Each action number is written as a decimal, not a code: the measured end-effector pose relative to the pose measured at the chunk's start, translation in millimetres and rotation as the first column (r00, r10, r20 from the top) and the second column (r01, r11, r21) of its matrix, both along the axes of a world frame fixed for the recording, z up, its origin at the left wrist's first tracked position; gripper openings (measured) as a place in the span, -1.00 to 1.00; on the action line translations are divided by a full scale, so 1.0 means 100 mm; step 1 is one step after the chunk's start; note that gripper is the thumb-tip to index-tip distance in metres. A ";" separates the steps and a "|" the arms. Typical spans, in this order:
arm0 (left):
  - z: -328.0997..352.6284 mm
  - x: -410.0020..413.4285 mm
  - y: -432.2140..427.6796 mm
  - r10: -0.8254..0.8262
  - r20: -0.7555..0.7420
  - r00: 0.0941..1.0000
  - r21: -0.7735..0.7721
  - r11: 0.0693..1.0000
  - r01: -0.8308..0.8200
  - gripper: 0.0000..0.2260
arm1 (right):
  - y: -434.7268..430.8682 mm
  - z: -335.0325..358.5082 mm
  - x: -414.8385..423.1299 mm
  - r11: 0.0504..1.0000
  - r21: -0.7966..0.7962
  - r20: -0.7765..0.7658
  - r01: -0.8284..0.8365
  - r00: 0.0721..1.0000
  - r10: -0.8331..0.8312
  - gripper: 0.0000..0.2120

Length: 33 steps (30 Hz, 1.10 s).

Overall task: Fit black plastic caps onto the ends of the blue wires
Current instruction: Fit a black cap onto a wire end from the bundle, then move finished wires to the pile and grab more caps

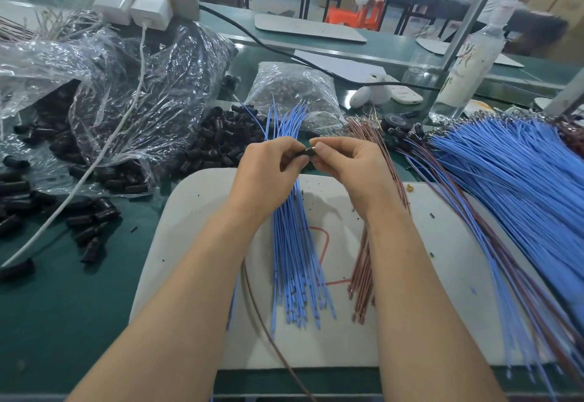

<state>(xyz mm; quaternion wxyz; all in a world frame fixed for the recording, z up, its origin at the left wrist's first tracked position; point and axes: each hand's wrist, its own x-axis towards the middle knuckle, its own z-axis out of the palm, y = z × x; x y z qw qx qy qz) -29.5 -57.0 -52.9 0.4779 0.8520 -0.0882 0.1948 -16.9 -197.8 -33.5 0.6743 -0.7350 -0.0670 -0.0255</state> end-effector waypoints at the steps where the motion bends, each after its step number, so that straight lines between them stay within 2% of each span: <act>1: 0.00 0.00 0.00 0.003 -0.005 1.000 -0.002 1.000 -0.003 -0.89 | 0.01 0.00 0.00 0.997 0.071 -0.040 0.004 0.999 -0.001 -0.90; 4: 0.02 -0.02 -0.01 0.003 -0.007 1.000 -0.009 1.000 -0.003 -0.89 | 0.02 -0.01 0.02 0.987 0.161 -0.097 0.019 0.995 -0.003 -0.91; 11: 0.04 -0.03 0.01 0.024 0.001 1.000 -0.012 1.000 -0.024 -0.89 | 0.06 -0.06 0.05 0.996 0.090 -0.040 0.011 0.999 -0.007 -0.87; 14: 0.13 -0.06 -0.01 0.083 0.029 0.996 -0.095 0.992 -0.080 -0.89 | 0.09 -0.04 0.05 0.994 0.105 -0.028 0.001 1.000 0.002 -0.88; 17: 0.34 -0.10 -0.06 0.070 0.034 0.997 -0.199 0.978 -0.061 -0.88 | 0.13 0.03 0.00 0.948 0.279 -0.099 -0.151 0.978 0.185 -0.78; 20: 0.67 -0.08 -0.12 0.027 0.080 0.996 -0.289 0.957 -0.003 -0.86 | 0.14 0.20 -0.16 0.884 0.359 -0.161 -0.298 0.913 0.374 -0.60; 22: 0.94 -0.04 -0.18 0.016 0.113 0.993 -0.434 0.900 0.035 -0.89 | 0.04 0.36 -0.32 0.854 0.357 -0.147 -0.379 0.880 0.452 -0.63; 25: 1.29 -0.01 -0.32 -0.013 0.118 0.993 -0.730 0.676 0.095 -0.94 | -0.33 0.61 -0.55 0.861 0.288 -0.090 -0.420 0.883 0.461 -0.75; 27: 1.44 0.03 -0.48 -0.056 0.109 0.992 -0.857 0.500 0.122 -0.91 | -0.64 0.75 -0.70 0.908 0.221 -0.079 -0.357 0.921 0.381 -0.80; 29: 1.48 0.11 -0.69 -0.113 0.080 0.990 -0.914 0.389 0.118 -0.91 | -0.92 0.82 -0.79 0.983 0.101 -0.083 -0.153 0.983 0.161 -0.84; 31: 1.40 0.20 -0.98 -0.211 -0.015 0.977 -0.917 0.392 0.071 -0.93 | -1.14 0.76 -0.76 0.981 -0.125 -0.064 0.152 0.985 -0.161 -0.88; 33: 1.18 0.28 -1.36 -0.343 -0.151 0.927 -0.844 0.533 0.060 -0.92 | -1.32 0.59 -0.62 0.818 -0.408 0.015 0.405 0.899 -0.437 -0.92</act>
